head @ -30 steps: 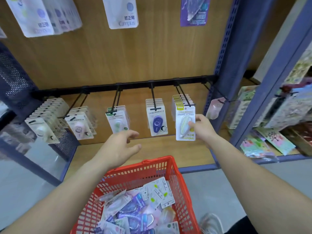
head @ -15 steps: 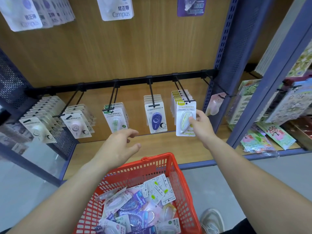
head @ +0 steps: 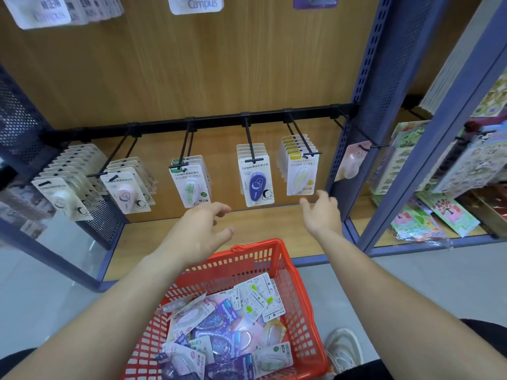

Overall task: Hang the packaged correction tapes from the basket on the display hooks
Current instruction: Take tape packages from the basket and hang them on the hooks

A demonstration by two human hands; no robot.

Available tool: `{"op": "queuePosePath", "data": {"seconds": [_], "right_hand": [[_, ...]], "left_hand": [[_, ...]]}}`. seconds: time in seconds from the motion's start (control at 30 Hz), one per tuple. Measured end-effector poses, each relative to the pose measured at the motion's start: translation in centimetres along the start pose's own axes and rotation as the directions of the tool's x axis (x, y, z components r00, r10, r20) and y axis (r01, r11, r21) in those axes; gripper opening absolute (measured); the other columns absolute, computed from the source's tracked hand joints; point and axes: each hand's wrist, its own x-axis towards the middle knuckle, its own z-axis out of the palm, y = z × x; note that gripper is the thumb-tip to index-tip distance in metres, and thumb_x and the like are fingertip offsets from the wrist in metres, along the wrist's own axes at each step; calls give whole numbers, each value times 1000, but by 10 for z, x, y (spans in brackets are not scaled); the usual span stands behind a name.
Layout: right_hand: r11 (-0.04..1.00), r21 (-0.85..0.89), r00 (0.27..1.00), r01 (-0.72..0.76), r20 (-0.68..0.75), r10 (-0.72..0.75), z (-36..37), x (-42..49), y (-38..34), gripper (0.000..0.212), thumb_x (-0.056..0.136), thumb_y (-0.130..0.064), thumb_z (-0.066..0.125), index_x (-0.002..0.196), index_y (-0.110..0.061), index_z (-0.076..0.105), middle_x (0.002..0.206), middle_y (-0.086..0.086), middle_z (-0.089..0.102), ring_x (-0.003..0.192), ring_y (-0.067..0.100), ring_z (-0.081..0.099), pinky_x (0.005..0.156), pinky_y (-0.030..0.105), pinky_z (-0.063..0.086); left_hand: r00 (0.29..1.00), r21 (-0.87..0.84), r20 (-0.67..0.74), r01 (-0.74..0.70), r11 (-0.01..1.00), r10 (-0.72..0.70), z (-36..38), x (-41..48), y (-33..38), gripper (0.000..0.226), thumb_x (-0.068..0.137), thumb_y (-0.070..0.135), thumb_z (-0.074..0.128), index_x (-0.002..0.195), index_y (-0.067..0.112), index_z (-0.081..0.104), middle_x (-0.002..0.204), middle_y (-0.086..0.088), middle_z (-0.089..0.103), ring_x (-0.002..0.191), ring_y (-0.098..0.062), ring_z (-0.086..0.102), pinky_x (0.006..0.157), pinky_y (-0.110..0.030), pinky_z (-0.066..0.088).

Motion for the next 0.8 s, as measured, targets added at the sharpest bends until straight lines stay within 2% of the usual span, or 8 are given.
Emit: {"op": "queuePosePath", "data": {"seconds": [0.1, 0.23, 0.37, 0.43, 0.5, 0.63, 0.73, 0.8], "right_hand": [[986, -132, 987, 100, 141, -81, 21, -34, 19, 51, 101, -42, 53, 142, -13, 49, 140, 13, 49, 126, 34, 54, 102, 44, 47], [960, -102, 905, 260, 372, -206, 56, -72, 31, 39, 96, -40, 63, 125, -14, 62, 125, 8, 62, 118, 27, 59, 99, 38, 48], [946, -101, 819, 307, 535, -209, 99, -101, 48, 33, 94, -34, 68, 121, -14, 65, 123, 9, 63, 115, 25, 60, 96, 33, 46], [946, -129, 783, 299, 600, -166, 123, -107, 61, 36, 96, -33, 66, 125, -11, 63, 124, 9, 62, 117, 25, 58, 94, 31, 43], [945, -156, 753, 287, 646, -122, 147, -109, 74, 39, 98, -30, 65, 128, -7, 62, 123, 10, 61, 115, 26, 59, 88, 30, 42], [963, -173, 705, 206, 709, -24, 199, -114, 97, 35, 98, -28, 64, 128, -10, 61, 118, 8, 64, 97, 24, 62, 78, 31, 43], [981, -156, 662, 118, 748, 39, 241, -119, 105, 40, 99, -27, 62, 135, -11, 56, 117, 5, 63, 100, 24, 63, 82, 33, 46], [989, -126, 634, 72, 772, 52, 264, -123, 104, 44, 102, -30, 59, 139, -10, 50, 120, 6, 64, 97, 19, 65, 82, 34, 45]], "left_hand": [[998, 36, 58, 10, 999, -12, 10, -10, -10, 49, 95, 41, 66, 140, 24, 56, 133, 4, 61, 111, -13, 61, 97, -32, 50], [984, 89, 147, 87, 992, -100, 38, -31, -41, 50, 94, 40, 66, 140, 20, 58, 135, -1, 63, 120, -20, 60, 101, -32, 47], [942, 73, 237, 228, 971, -239, 88, -61, -93, 43, 92, 32, 68, 130, 14, 63, 128, -8, 67, 116, -25, 61, 95, -29, 46], [902, 55, 294, 314, 948, -315, 116, -76, -123, 43, 92, 31, 67, 130, 12, 63, 128, -9, 67, 113, -26, 62, 91, -29, 47], [860, 54, 357, 371, 927, -365, 143, -90, -150, 52, 94, 34, 66, 140, 12, 57, 137, -8, 63, 119, -25, 61, 97, -32, 47], [789, 74, 421, 462, 884, -447, 187, -102, -192, 52, 98, 35, 63, 143, 11, 53, 142, -12, 56, 124, -30, 57, 100, -33, 46], [770, 66, 436, 489, 870, -466, 210, -98, -216, 55, 98, 37, 63, 146, 14, 50, 144, -11, 53, 126, -30, 56, 102, -37, 47], [770, 67, 454, 473, 879, -449, 221, -93, -227, 51, 97, 38, 64, 143, 16, 53, 137, -7, 57, 118, -28, 60, 94, -36, 50]]}}
